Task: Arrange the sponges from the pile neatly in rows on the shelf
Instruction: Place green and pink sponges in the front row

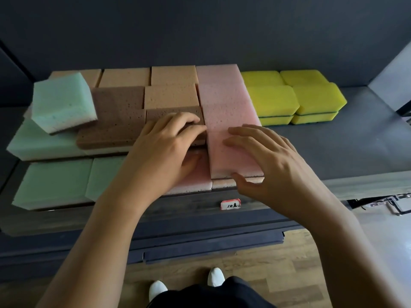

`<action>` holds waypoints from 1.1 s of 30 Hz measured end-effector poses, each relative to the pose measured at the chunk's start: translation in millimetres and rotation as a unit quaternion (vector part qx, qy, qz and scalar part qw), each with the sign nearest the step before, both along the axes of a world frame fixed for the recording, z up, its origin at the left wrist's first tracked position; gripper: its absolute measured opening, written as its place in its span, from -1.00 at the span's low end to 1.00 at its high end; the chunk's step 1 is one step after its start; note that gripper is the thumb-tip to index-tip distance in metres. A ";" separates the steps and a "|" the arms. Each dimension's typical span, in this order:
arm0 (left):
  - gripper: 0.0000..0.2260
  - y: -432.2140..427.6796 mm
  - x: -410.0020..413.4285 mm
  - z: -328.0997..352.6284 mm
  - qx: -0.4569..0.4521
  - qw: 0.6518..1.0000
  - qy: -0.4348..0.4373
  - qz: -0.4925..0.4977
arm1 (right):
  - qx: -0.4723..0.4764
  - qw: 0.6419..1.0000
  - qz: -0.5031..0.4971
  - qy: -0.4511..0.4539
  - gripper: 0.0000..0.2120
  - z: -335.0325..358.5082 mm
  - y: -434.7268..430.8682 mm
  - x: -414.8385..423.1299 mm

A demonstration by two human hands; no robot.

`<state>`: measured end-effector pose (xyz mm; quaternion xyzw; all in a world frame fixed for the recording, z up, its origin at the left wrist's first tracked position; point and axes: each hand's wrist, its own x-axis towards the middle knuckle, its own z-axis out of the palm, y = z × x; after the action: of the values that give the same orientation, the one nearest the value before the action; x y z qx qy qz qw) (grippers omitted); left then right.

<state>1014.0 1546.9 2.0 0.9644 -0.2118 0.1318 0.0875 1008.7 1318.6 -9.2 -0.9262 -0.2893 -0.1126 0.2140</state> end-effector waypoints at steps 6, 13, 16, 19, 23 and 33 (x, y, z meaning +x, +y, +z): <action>-0.59 0.1 3.9 -4.1 -0.007 1.000 -0.017 -0.004 | -0.022 0.999 0.027 0.033 -0.39 -4.3 -4.7 4.3; -0.59 -2.8 3.4 -6.1 -0.016 0.999 -0.034 0.002 | -0.015 0.998 0.037 0.044 -0.36 -5.1 -7.0 7.5; -0.58 -2.6 1.1 -3.9 -0.017 1.000 -0.026 0.003 | -0.031 0.998 0.037 0.046 -0.37 -1.0 -8.5 6.6; -0.58 1.6 -6.5 0.8 -0.024 0.999 -0.030 0.012 | -0.032 0.998 0.030 0.036 -0.40 10.0 -4.7 5.9; -0.61 19.4 -23.9 10.6 -0.040 0.996 -0.059 0.046 | 0.019 0.999 0.028 0.002 -0.51 28.7 18.2 5.6; -0.62 112.2 -56.2 31.1 -0.043 0.983 -0.101 0.147 | 0.060 0.994 0.096 0.004 -0.50 40.2 130.8 14.8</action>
<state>957.8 1659.1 33.0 0.9621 -0.0692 0.2491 0.0870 1023.5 1449.4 31.0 -0.8799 -0.3687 -0.1049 0.2805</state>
